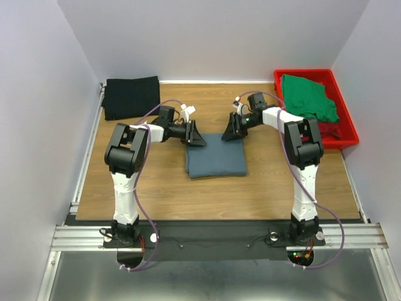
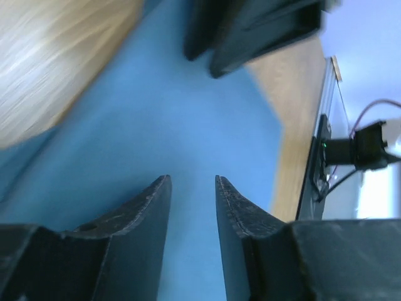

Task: Fold and stack the t-shirts
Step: Fold the tshirt

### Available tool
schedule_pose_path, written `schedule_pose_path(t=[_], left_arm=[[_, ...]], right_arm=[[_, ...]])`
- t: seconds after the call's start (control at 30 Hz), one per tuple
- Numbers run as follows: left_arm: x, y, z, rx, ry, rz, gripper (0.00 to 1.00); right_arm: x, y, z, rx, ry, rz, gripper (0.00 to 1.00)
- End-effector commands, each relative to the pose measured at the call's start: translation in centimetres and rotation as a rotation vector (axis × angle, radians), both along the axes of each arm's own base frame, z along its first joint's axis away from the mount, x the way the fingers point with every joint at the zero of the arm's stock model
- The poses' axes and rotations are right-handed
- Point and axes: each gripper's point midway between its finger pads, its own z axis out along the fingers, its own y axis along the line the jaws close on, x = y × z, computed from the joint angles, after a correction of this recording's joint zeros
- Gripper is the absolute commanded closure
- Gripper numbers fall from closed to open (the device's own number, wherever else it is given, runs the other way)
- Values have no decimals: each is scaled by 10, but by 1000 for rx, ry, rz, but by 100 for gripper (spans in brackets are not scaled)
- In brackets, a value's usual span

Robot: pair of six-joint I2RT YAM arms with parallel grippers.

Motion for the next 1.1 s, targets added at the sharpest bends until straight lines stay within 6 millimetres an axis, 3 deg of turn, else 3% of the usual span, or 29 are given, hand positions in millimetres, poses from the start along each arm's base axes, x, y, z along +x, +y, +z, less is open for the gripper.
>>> schedule_pose_path(t=[0.0,0.1,0.2,0.23,0.27,0.3,0.37,0.4,0.43,0.47,0.53,0.6,0.7,0.77,0.83,0.87,0.93,1.0,1.07], left_arm=[[36,11,-10,-34,24,74,57],[62,29,-29,18,27,117,58],[65,37,3,5,-47,96,57],[58,38,32,-10,-107,83,57],[53,38,45,-20,-126,79,57],[44,36,59,-41,-138,59,56],[19,31,84,-67,-152,31,56],[11,28,89,-76,-156,26,56],[2,26,91,-86,-148,18,56],[-18,21,86,-97,-116,-6,56],[-33,12,85,-133,-79,-23,56],[-50,6,65,-131,-20,-44,56],[-54,2,22,-79,48,-31,57],[-48,9,-10,-45,101,-6,58],[-33,22,-28,-23,107,36,58],[-29,29,-48,13,151,70,59],[-22,42,-62,36,182,105,59],[-13,56,-65,59,178,117,59],[-6,58,-43,69,66,78,59]], right_arm=[[25,-8,-15,31,-28,-44,57],[35,-13,-21,21,-19,-76,57],[46,-7,32,76,-84,-94,57],[43,-5,51,108,-95,-84,56],[37,-3,67,131,-99,-79,56],[27,-2,96,172,-118,-66,55],[1,1,98,189,-70,-58,55],[-14,3,111,216,-71,-40,55],[-25,5,108,226,-45,-33,54],[-45,11,90,227,7,-15,54],[-65,17,84,243,48,3,54],[-90,26,55,221,112,32,54],[-103,26,13,181,194,35,55],[-102,23,-12,159,235,29,55],[-89,10,-29,126,220,-7,55],[-78,-1,-45,94,217,-38,55],[-65,-14,-53,73,208,-69,55],[-55,-28,-58,50,211,-98,56],[-48,-27,-40,74,195,-91,56]])
